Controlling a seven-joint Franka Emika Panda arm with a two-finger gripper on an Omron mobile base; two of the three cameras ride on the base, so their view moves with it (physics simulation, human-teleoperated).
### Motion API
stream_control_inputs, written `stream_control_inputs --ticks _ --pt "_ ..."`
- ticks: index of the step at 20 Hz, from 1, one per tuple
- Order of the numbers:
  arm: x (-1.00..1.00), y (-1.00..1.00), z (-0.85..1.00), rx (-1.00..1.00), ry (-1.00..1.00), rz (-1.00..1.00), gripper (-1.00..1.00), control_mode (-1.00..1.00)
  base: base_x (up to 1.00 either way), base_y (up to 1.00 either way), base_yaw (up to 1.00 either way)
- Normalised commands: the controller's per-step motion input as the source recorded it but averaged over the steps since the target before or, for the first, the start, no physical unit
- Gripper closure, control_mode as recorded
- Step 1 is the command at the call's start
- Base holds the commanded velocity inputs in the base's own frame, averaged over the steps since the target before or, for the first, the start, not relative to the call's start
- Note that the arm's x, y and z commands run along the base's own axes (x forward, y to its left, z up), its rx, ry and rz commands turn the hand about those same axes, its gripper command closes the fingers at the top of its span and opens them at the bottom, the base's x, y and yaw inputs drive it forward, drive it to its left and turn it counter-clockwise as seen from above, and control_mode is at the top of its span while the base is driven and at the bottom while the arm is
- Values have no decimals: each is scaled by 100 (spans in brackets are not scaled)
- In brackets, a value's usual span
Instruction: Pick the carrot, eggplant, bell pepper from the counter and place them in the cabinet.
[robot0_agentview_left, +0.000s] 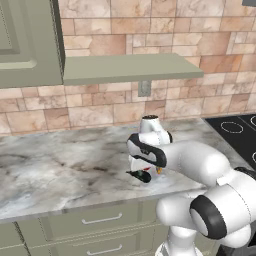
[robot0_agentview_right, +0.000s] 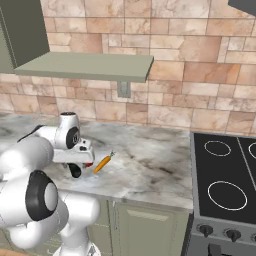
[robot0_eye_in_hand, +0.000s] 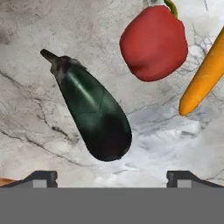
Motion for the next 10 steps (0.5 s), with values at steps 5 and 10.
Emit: stream_control_inputs --ticks 5,10 --pt "15 5 -41 0 -7 8 -100 -100 0 0 0" --pt "25 16 -35 0 -11 13 -100 -100 0 0 0"
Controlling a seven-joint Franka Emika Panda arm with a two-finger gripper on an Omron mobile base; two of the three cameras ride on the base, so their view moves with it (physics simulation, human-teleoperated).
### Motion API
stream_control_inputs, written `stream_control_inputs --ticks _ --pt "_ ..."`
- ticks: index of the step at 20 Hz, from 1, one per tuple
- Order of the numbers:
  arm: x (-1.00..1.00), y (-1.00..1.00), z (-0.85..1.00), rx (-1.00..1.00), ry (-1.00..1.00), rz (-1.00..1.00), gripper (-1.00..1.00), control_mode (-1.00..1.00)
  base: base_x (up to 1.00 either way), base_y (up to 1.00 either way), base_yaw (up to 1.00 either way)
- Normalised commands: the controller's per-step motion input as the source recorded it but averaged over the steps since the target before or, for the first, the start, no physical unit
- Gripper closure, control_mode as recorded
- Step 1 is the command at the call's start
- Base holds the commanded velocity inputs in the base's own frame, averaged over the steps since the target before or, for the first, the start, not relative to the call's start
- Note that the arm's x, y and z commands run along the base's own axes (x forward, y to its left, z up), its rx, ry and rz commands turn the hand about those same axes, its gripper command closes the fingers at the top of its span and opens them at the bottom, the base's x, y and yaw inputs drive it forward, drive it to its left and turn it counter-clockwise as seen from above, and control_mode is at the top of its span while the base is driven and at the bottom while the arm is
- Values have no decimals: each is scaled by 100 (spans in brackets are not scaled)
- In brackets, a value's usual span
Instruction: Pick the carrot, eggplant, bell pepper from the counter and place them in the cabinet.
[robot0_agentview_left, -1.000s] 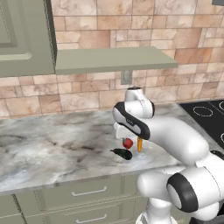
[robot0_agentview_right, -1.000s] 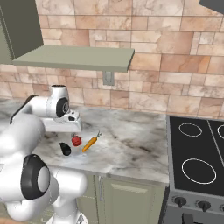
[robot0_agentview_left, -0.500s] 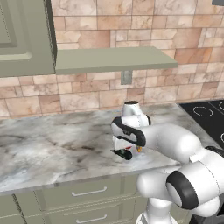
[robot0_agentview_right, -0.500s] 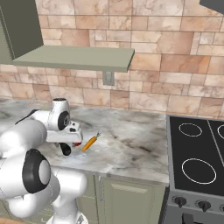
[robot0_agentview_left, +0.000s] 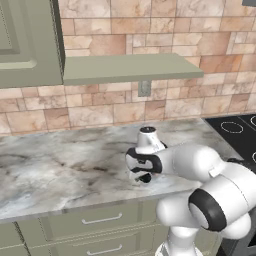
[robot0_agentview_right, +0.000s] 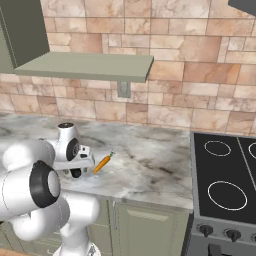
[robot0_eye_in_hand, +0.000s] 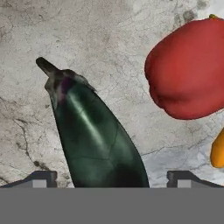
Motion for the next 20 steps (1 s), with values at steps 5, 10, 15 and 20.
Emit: stream_control_inputs --ticks 5,10,15,20 --pt "10 22 -58 0 -2 13 -100 -100 0 0 0" --pt "3 10 -41 1 0 6 100 -100 0 0 0" --pt "-46 -28 42 14 0 0 100 -100 0 0 0" --pt "-37 -5 100 7 -4 2 100 -100 0 0 0"
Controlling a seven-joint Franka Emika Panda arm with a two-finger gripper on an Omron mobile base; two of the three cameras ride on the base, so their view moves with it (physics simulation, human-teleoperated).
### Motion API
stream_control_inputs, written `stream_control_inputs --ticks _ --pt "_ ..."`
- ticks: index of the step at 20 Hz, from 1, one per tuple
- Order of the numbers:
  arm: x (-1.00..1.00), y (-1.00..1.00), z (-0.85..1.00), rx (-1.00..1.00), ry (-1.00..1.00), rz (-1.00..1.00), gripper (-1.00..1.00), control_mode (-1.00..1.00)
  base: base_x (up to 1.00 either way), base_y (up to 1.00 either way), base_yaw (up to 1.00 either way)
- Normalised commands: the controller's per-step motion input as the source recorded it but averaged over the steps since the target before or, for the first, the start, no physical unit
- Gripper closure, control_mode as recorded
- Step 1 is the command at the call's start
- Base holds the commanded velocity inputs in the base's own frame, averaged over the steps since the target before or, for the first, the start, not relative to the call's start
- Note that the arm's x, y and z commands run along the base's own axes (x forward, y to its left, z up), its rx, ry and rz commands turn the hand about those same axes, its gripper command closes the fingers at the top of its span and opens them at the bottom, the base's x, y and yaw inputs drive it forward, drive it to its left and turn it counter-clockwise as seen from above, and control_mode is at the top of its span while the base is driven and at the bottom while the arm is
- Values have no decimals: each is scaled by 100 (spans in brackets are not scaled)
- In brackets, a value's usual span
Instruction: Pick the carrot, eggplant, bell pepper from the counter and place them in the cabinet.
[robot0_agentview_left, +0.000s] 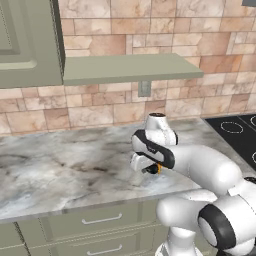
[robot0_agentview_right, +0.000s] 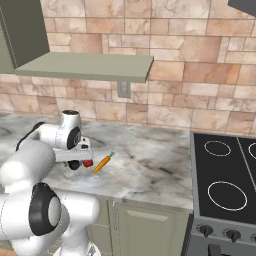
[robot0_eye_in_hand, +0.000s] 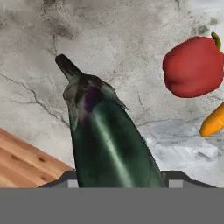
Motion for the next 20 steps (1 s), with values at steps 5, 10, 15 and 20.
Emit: stream_control_inputs --ticks 5,10,15,20 --pt "-21 0 100 1 -4 7 100 -100 0 0 0" --pt "-31 0 100 -4 -25 0 100 -100 0 0 0" --pt "-28 0 100 -2 -38 0 100 -100 0 0 0" --pt "-26 0 100 -2 -45 0 100 -100 0 0 0"
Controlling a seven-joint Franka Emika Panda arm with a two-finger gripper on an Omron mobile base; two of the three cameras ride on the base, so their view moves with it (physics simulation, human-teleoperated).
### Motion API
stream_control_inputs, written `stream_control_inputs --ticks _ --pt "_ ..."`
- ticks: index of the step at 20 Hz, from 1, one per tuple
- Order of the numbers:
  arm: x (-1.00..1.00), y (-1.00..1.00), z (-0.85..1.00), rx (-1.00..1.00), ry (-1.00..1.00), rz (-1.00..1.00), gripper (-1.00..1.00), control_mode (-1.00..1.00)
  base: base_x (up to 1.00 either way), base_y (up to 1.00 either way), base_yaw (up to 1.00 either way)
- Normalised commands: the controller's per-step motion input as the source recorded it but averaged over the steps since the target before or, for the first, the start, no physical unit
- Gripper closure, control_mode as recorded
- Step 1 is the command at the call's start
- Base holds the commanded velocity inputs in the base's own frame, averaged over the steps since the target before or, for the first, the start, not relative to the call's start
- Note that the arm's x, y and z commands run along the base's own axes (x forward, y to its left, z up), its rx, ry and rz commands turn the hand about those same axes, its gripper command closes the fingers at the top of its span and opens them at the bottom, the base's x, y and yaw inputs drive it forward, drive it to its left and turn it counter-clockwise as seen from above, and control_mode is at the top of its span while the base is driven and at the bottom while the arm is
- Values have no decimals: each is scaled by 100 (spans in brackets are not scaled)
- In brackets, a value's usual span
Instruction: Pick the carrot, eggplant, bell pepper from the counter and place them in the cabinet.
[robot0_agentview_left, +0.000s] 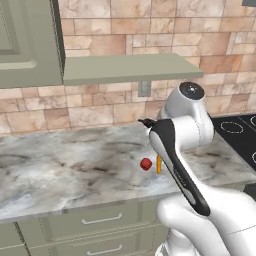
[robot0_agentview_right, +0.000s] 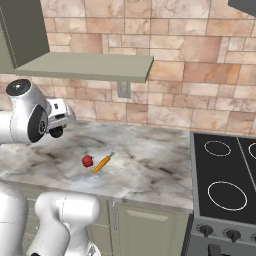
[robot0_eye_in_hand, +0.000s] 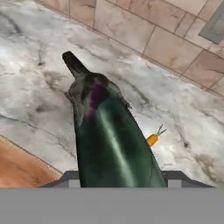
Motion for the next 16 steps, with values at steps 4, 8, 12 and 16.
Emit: stream_control_inputs --ticks 4,8,12,16 --pt "-4 0 100 -1 -44 0 100 -100 0 0 0" --pt "-2 0 100 -3 -32 2 100 -100 0 0 0" --pt "0 0 100 -3 -26 3 100 -100 0 0 0" --pt "70 -8 100 4 -13 15 100 -100 0 0 0"
